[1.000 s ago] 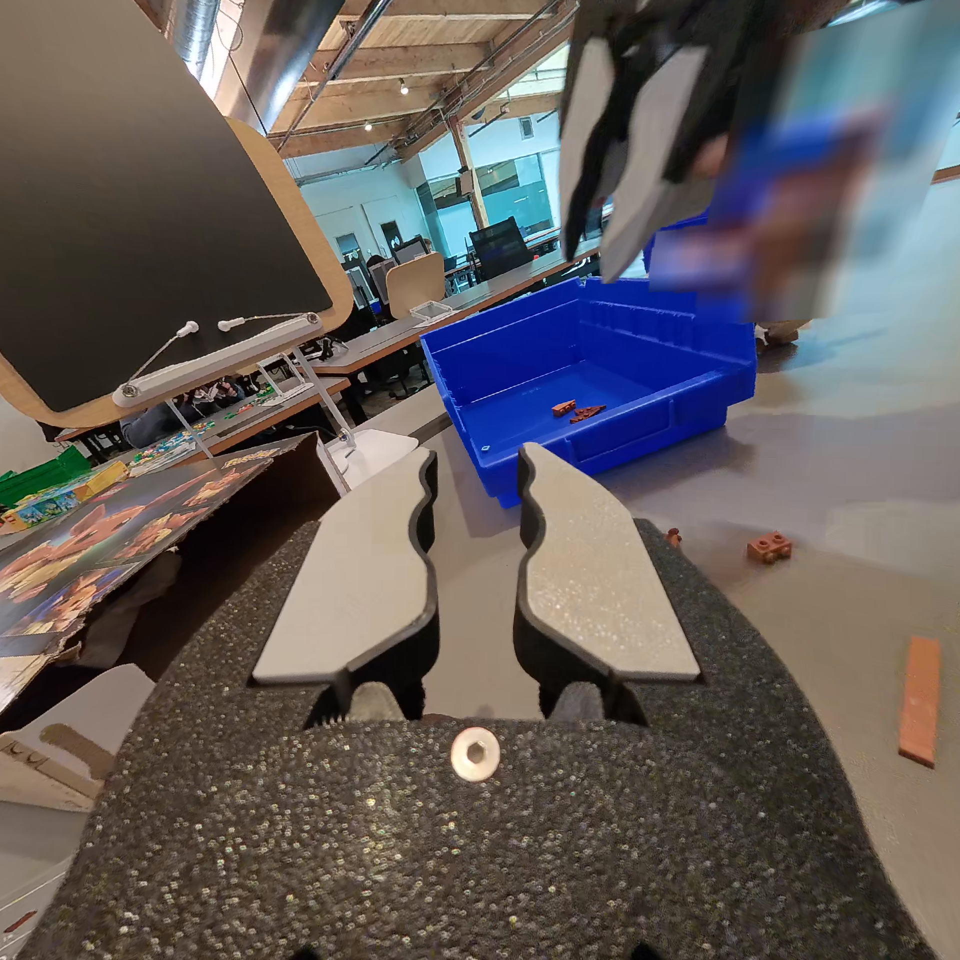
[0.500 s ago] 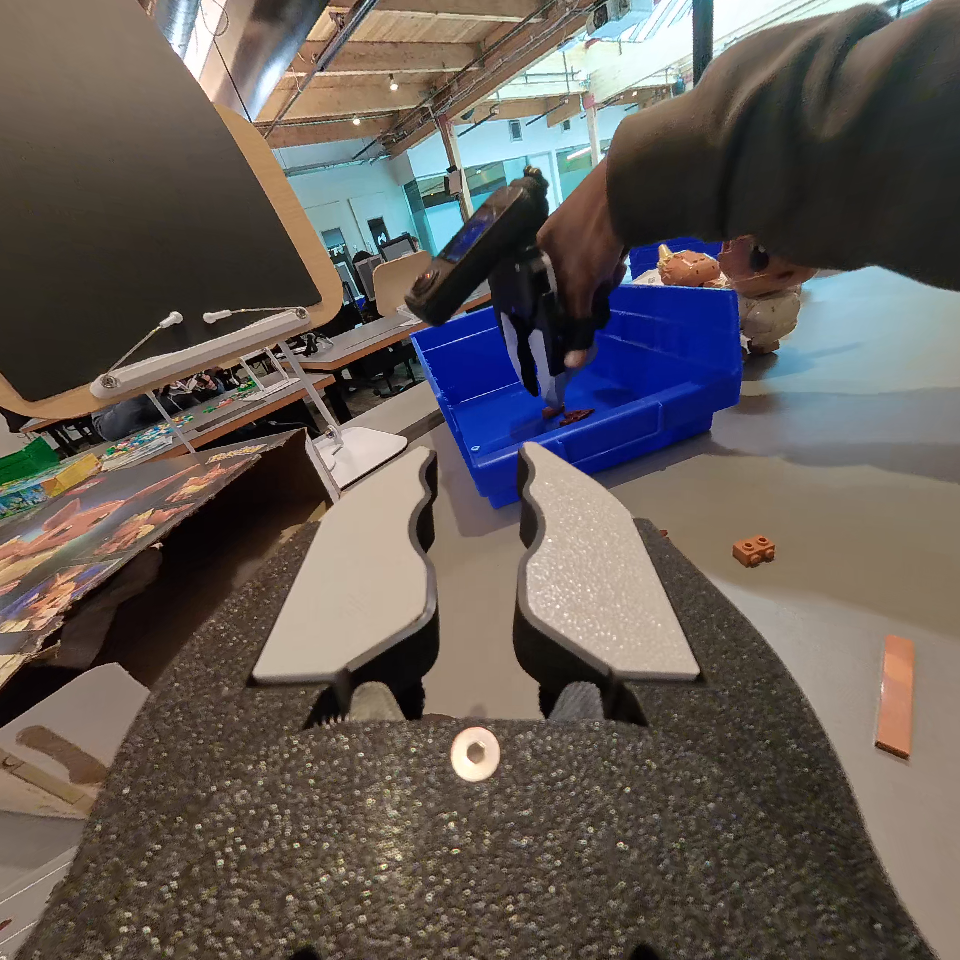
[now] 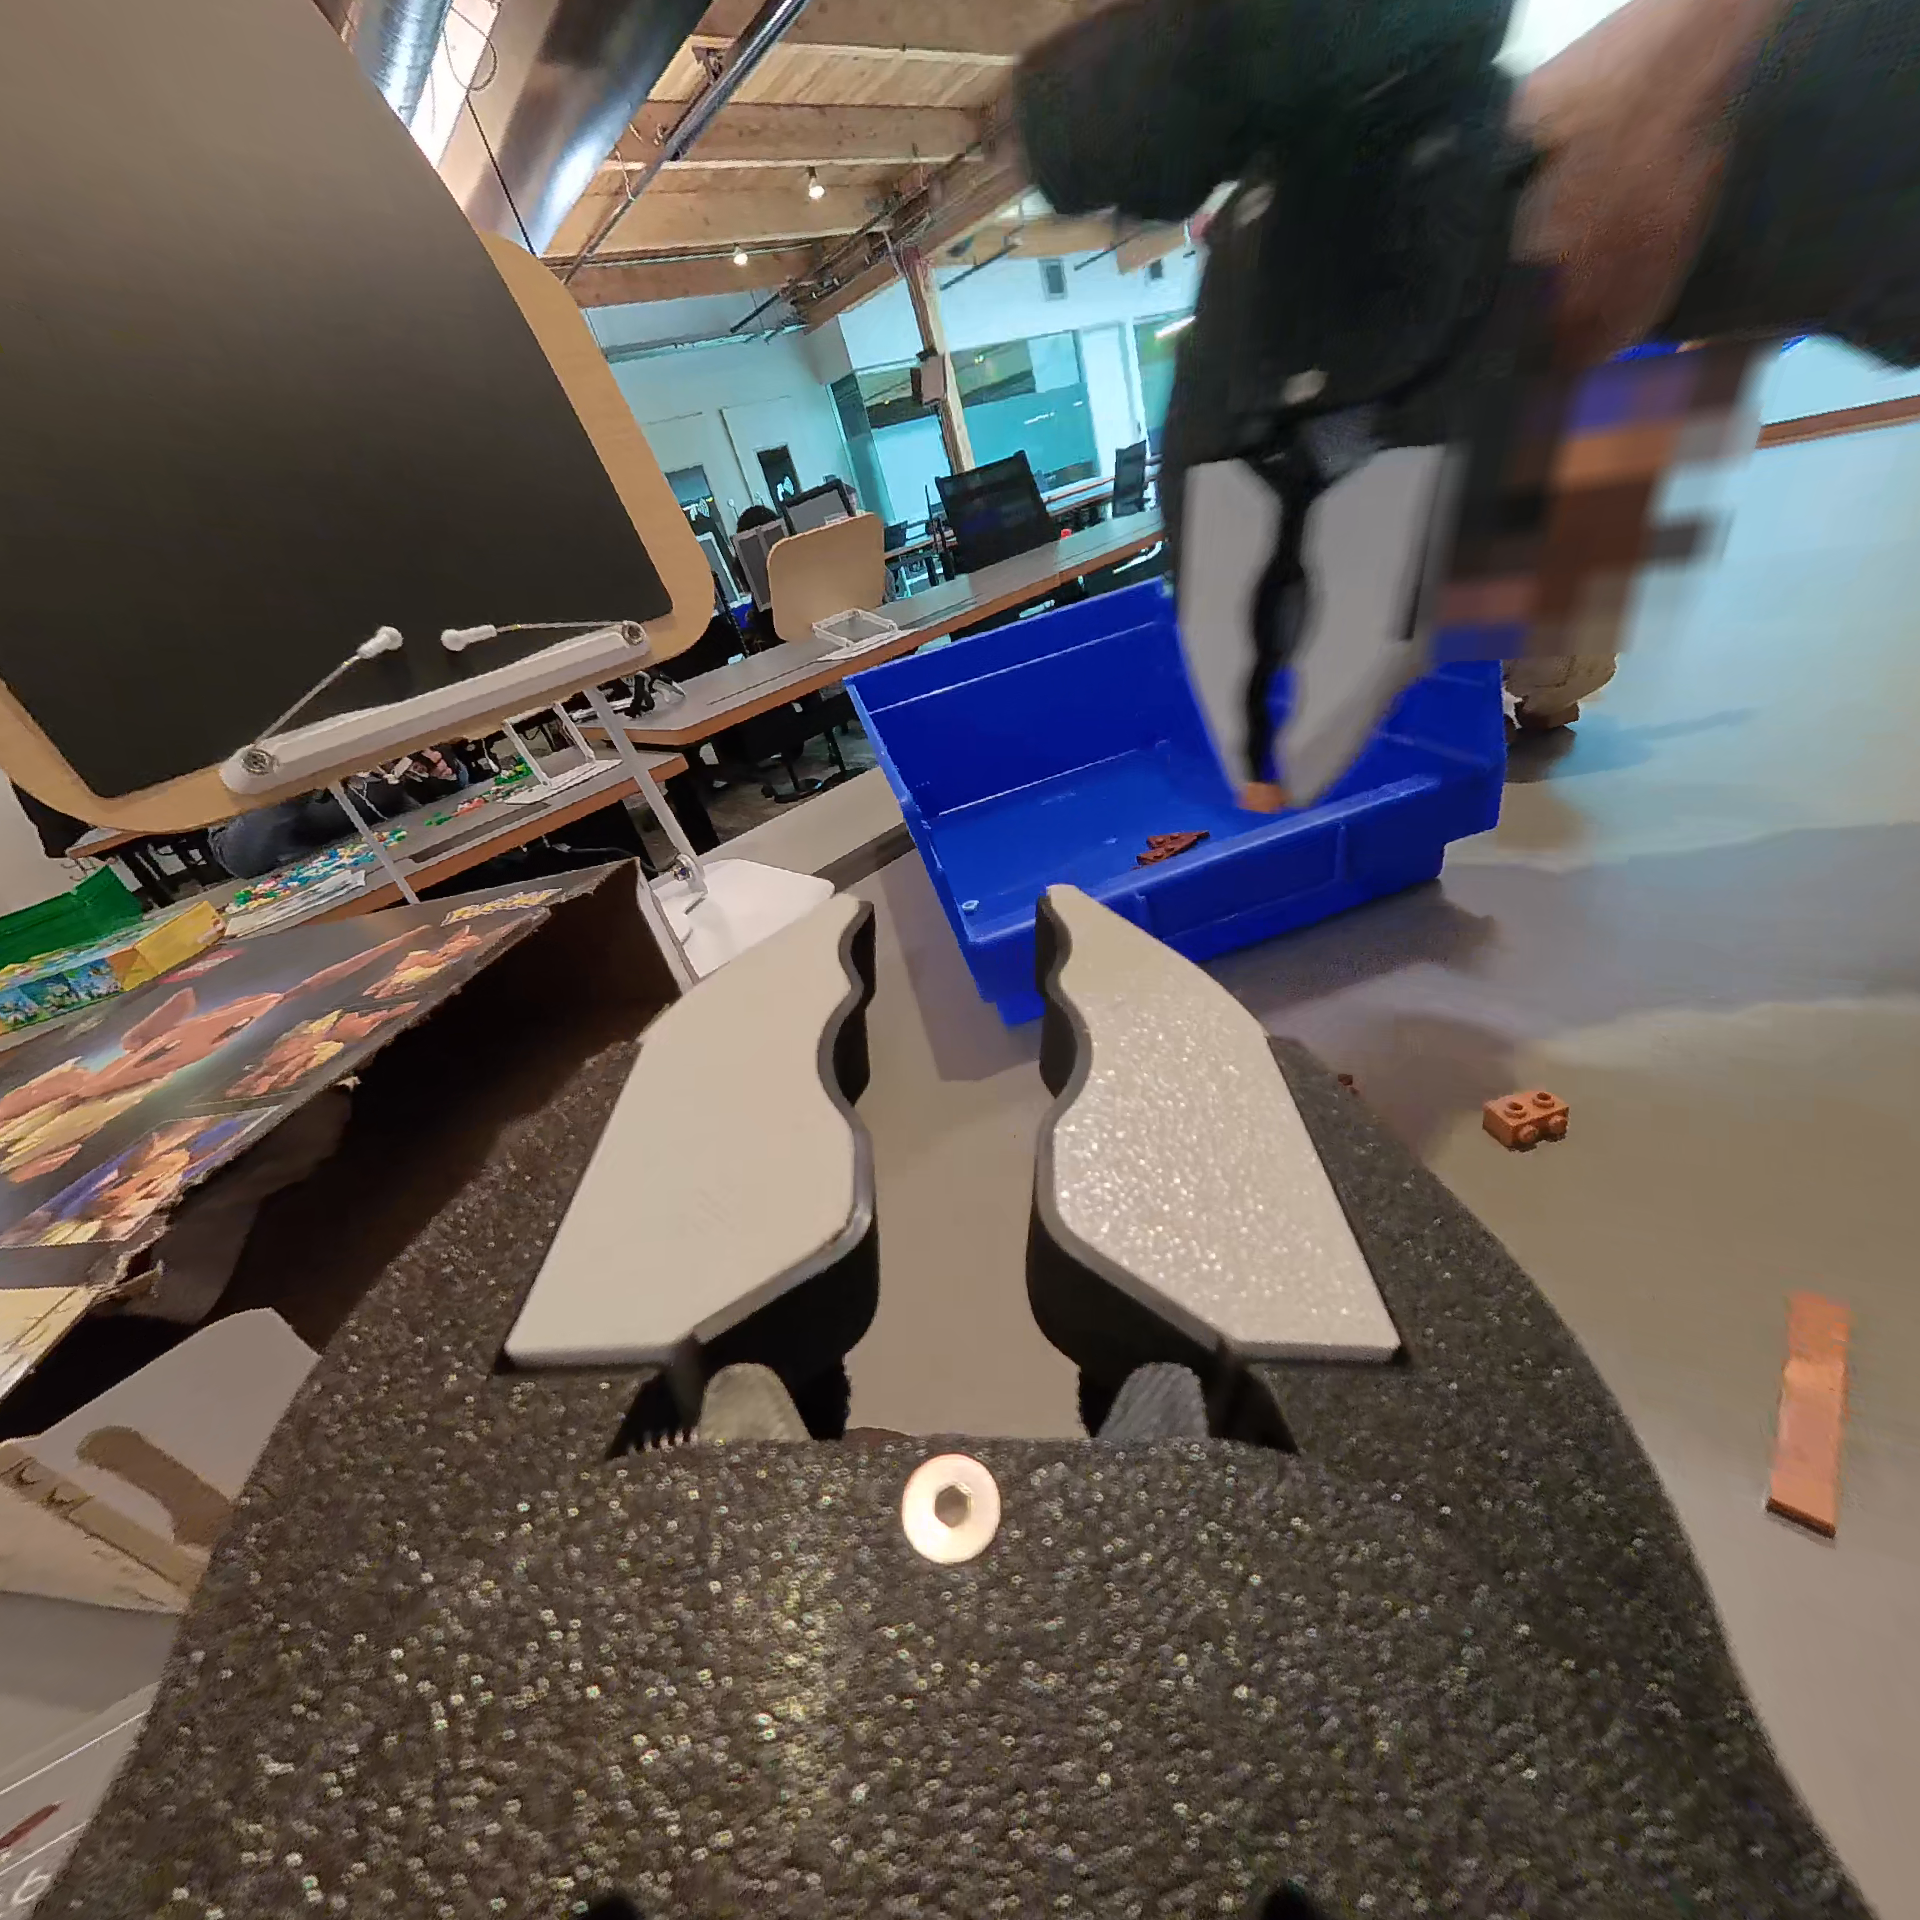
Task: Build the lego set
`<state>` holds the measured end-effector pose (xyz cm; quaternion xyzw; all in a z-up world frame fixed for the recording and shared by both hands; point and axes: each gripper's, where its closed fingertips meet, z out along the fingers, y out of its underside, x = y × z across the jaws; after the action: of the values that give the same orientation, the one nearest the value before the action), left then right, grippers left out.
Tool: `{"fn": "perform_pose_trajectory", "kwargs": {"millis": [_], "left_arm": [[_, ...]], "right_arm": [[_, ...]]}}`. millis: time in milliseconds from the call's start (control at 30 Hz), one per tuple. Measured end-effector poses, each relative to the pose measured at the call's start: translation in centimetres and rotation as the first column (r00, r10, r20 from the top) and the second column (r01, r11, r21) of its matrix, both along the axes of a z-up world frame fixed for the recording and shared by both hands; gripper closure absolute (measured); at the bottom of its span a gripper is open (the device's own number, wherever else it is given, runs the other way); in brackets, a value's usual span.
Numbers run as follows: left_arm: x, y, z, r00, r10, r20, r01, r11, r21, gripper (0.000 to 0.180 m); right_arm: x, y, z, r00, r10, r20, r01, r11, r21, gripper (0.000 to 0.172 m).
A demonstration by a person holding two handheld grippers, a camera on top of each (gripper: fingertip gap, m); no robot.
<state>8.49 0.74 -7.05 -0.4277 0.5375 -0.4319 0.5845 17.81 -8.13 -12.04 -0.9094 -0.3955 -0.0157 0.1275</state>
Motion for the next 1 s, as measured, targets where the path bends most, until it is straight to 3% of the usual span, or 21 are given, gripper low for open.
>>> {"fn": "perform_pose_trajectory", "kwargs": {"millis": [133, 267, 333, 400, 533, 667, 733, 833, 900, 1000], "left_arm": [[0.2, -0.1, -0.3, 1.000, 0.007, -0.007, -0.007, 1.000, 0.016, 0.152], [0.2, 0.1, -0.4, 1.000, 0.029, -0.006, -0.029, 0.999, 0.039, 0.152], [0.2, 0.2, -0.5, 0.999, 0.039, -0.008, -0.038, 0.998, 0.045, 0.152], [0.2, 0.3, -0.5, 0.999, 0.044, -0.008, -0.044, 0.998, 0.049, 0.152], [0.2, 0.3, -0.5, 0.999, 0.041, -0.008, -0.041, 0.998, 0.046, 0.152], [0.3, 0.2, -0.5, 0.999, 0.031, -0.011, -0.030, 0.999, 0.039, 0.152], [0.3, 0.2, -0.6, 1.000, 0.027, -0.014, -0.026, 0.999, 0.036, 0.152], [0.1, 0.2, -0.4, 1.000, 0.022, -0.010, -0.022, 0.999, 0.028, 0.152], [0.0, 0.3, -0.2, 1.000, 0.018, -0.007, -0.018, 1.000, 0.019, 0.152], [0.0, 0.4, -0.2, 1.000, 0.008, -0.007, -0.008, 1.000, -0.004, 0.152]], "right_arm": [[-7.0, -6.0, -3.7, 0.983, 0.184, 0.000, -0.183, 0.979, -0.094, 0.162], [-9.4, -8.6, -7.3, 0.977, 0.210, 0.029, -0.204, 0.968, -0.143, 0.162], [-10.0, -8.1, -6.8, 0.983, 0.185, 0.007, -0.183, 0.979, -0.090, 0.162], [-9.1, -8.0, -6.1, 0.980, 0.191, 0.053, -0.186, 0.979, -0.084, 0.150], [-5.3, -4.3, -1.3, 0.989, 0.122, 0.088, -0.128, 0.990, 0.057, 0.145], [3.3, 2.4, 2.2, 0.976, -0.036, 0.213, -0.008, 0.979, 0.202, 0.144], [6.4, 5.3, 1.7, 0.971, -0.044, 0.236, -0.006, 0.978, 0.208, 0.144], [8.8, 7.9, -0.7, 0.954, 0.075, 0.289, -0.126, 0.979, 0.161, 0.142], [8.9, 8.5, -2.3, 0.932, 0.185, 0.312, -0.232, 0.965, 0.121, 0.142], [8.8, 8.3, -4.0, 0.915, 0.261, 0.306, -0.286, 0.957, 0.040, 0.143]]}}
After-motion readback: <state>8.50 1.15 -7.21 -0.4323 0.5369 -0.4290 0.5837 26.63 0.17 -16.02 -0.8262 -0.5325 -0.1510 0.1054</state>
